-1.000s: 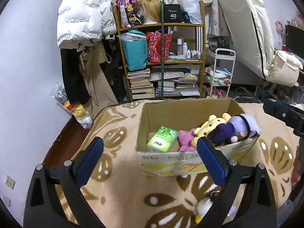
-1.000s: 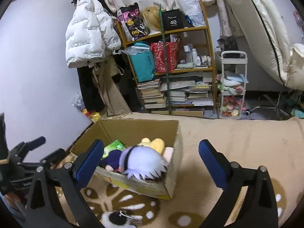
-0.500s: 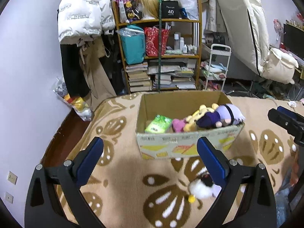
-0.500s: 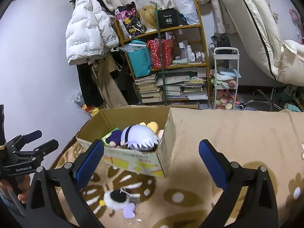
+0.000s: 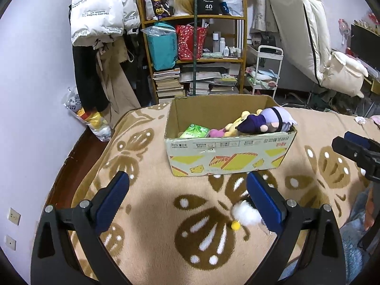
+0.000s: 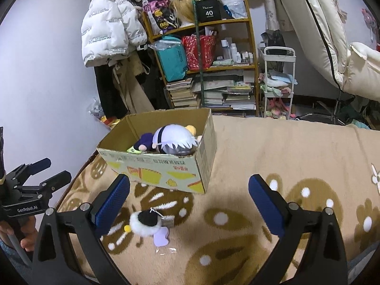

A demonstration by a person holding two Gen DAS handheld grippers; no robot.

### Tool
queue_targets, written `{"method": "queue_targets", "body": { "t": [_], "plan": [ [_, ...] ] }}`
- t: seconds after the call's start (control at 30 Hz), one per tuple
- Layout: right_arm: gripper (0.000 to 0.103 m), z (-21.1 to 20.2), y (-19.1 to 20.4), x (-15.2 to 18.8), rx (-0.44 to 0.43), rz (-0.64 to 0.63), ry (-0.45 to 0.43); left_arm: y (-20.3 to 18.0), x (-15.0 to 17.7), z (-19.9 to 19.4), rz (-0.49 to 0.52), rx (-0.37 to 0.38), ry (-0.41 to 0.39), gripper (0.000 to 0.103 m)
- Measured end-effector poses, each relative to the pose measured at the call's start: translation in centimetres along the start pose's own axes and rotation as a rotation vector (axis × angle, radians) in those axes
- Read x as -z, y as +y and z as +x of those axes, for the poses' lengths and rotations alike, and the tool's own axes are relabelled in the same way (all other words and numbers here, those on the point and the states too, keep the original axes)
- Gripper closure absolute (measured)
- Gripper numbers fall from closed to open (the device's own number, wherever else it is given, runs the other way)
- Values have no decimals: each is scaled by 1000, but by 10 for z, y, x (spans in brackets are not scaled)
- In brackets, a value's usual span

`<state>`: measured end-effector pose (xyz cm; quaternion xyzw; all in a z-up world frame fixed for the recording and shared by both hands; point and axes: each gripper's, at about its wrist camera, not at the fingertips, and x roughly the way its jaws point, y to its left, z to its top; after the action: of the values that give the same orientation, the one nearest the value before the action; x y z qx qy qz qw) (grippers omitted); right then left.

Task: Organize soft objects
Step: 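Move the left tool to the penguin keychain plush while the right tool approaches the clear bag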

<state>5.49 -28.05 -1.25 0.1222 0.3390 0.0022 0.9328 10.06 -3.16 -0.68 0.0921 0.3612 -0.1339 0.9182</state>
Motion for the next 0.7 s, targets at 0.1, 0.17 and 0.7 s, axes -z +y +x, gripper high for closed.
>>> {"method": "queue_targets", "body": {
  "t": [0.1, 0.17, 0.7],
  "plan": [
    [0, 3, 3, 2, 5, -10, 8, 1, 3, 5, -10, 14, 9, 5],
    [0, 6, 5, 3, 5, -15, 17, 0, 6, 10, -12, 24, 17, 5],
    [0, 45, 21, 15, -3, -80, 137, -1, -9, 35, -41, 99, 12, 5]
  ]
}}
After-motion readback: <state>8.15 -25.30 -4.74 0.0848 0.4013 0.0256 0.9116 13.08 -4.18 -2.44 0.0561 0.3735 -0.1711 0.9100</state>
